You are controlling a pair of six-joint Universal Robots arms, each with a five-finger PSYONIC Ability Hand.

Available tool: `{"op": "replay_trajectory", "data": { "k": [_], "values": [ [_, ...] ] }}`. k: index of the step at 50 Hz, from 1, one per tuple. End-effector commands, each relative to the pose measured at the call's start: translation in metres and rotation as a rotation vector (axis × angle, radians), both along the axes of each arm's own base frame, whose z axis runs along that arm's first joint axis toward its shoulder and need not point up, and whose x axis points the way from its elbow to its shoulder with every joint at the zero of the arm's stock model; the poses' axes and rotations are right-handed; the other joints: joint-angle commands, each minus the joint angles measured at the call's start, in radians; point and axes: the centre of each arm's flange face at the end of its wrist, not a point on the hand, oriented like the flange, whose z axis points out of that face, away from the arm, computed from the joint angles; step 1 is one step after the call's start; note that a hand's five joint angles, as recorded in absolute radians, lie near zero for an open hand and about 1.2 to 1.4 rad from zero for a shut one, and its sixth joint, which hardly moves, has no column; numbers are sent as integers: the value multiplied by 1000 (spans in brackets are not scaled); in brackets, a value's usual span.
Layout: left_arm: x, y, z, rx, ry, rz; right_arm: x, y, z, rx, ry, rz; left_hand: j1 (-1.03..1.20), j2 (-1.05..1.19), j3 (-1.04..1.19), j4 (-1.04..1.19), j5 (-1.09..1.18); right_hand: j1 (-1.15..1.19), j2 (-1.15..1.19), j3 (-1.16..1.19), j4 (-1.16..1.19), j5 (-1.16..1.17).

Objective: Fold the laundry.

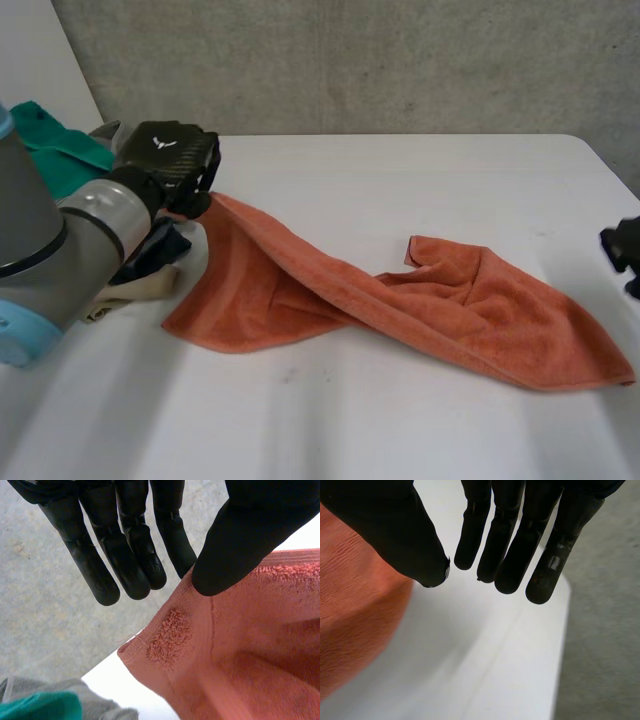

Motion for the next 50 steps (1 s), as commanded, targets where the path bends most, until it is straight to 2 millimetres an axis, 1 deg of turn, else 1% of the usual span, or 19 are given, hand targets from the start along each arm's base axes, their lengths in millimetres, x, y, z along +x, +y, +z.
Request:
{"op": "replay_trajectory", "data": {
  "k": [1, 2, 4, 5, 8, 9, 10, 12, 16, 20, 24, 29, 33, 35, 39, 40, 42, 47, 50],
  "values": [
    [9, -4, -8, 10, -13, 26, 1, -13, 26, -30, 0, 9, 237, 198, 205, 199, 255, 638, 217, 214, 211, 229],
    [10, -8, -10, 10, -17, 31, 3, -15, 25, -33, 1, 15, 237, 198, 205, 199, 255, 638, 217, 214, 211, 229],
    [6, -17, -13, -8, -18, 32, 16, -16, 14, 18, -5, 50, 237, 198, 205, 199, 255, 163, -258, -261, -264, -246],
    [5, -20, -13, -19, -20, 33, 30, -9, 5, 80, -16, 88, 237, 198, 205, 199, 255, -11, -432, -435, -438, -420],
    [2, -39, -13, -64, -28, 58, 45, 5, -4, 175, -42, 123, 237, 198, 205, 199, 255, -253, -674, -677, -680, -662],
    [2, -43, -13, -71, -26, 67, 52, 14, -7, 228, -73, 131, 237, 198, 205, 199, 255, -361, -782, -785, -788, -770],
    [1, -51, -13, -86, -27, 92, 53, 18, -9, 255, -95, 127, 237, 198, 205, 199, 255, -371, -792, -795, -798, -780],
    [0, -59, -14, -91, -28, 116, 53, 23, -12, 290, -134, 103, 237, 198, 205, 199, 255, -388, -809, -813, -815, -798],
    [-4, -78, -21, -110, -46, 155, 53, 42, -19, 338, -198, 70, 237, 198, 205, 199, 255, -406, -827, -830, -833, -815],
    [-12, -88, -29, -125, -82, 151, 53, 66, -41, 367, -204, 65, 237, 198, 205, 199, 255, -394, -815, -819, -821, -804],
    [-14, -94, -36, -131, -113, 152, 53, 78, -58, 351, -201, 66, 237, 198, 205, 199, 255, -394, -815, -819, -821, -804],
    [-16, -104, -45, -130, -124, 157, 54, 80, -71, 318, -205, 70, 237, 198, 205, 199, 255, -365, -786, -789, -792, -774],
    [-16, -105, -50, -122, -127, 158, 56, 82, -75, 300, -203, 83, 237, 198, 205, 199, 255, -300, -721, -725, -727, -710],
    [-15, -106, -51, -119, -129, 159, 56, 79, -79, 287, -199, 81, 237, 198, 205, 199, 255, -233, -654, -657, -660, -642],
    [-14, -104, -52, -109, -132, 158, 56, 69, -90, 258, -192, 79, 237, 198, 205, 199, 255, 133, -288, -291, -294, -276],
    [-14, -103, -52, -106, -133, 158, 55, 65, -91, 238, -187, 74, 237, 198, 205, 199, 255, 346, -75, -78, -81, -63],
    [-13, -102, -53, -98, -135, 159, 54, 60, -91, 218, -177, 62, 237, 198, 205, 199, 255, 637, 216, 213, 210, 228],
    [-14, -94, -57, -77, -143, 150, 47, 40, -79, 146, -158, 20, 237, 198, 205, 199, 255, 638, 217, 214, 211, 229],
    [-10, -83, -46, -72, -142, 148, 45, 30, -67, 93, -150, 12, 237, 198, 205, 199, 255, 638, 217, 214, 211, 229]
  ]
}}
